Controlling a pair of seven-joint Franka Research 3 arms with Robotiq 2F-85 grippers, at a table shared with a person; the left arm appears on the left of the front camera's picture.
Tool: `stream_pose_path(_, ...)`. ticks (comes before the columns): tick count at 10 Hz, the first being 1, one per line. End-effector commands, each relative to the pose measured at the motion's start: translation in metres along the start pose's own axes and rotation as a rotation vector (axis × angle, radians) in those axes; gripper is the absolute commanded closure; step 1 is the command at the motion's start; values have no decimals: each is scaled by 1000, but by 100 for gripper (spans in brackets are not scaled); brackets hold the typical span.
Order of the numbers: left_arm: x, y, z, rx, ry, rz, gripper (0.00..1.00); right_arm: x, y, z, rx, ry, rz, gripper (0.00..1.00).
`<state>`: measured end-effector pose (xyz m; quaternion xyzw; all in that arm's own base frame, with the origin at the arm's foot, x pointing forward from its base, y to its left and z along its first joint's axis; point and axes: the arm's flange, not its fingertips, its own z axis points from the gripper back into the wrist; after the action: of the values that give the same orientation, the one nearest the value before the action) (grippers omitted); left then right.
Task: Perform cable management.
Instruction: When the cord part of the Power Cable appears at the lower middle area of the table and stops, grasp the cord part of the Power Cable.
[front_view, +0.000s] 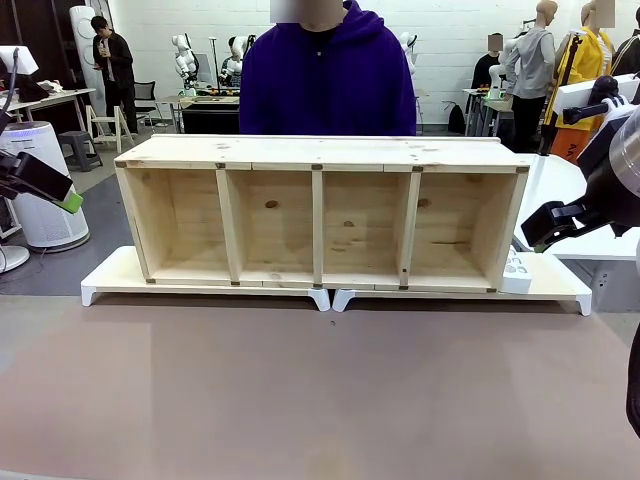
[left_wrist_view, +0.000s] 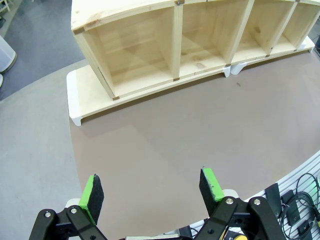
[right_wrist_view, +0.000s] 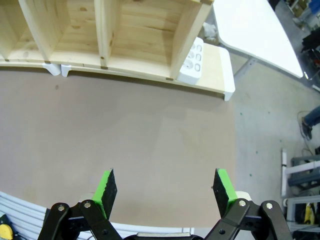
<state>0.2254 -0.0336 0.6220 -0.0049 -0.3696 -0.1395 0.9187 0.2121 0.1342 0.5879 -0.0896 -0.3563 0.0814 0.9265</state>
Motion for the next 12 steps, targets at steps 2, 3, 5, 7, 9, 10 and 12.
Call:
stream_pose_path(2, 2, 0, -1, 2, -8, 7, 0, 1, -2, -2, -7, 4, 0, 0)
stream_pose_path(3, 2, 0, -1, 2, -8, 7, 0, 1, -2, -2, -7, 4, 0, 0)
stream_pose_path(5, 2, 0, -1, 2, -8, 7, 0, 1, -2, -2, -7, 4, 0, 0)
stream_pose_path(7, 2, 0, -1, 2, -8, 7, 0, 1, -2, -2, -7, 4, 0, 0)
stream_pose_path(9, 2, 0, -1, 2, -8, 7, 0, 1, -2, -2, -7, 4, 0, 0)
stream_pose_path(10, 2, 0, -1, 2, -8, 7, 0, 1, -2, -2, -7, 4, 0, 0)
stream_pose_path(12, 2, 0, -1, 2, -8, 7, 0, 1, -2, -2, -7, 4, 0, 0)
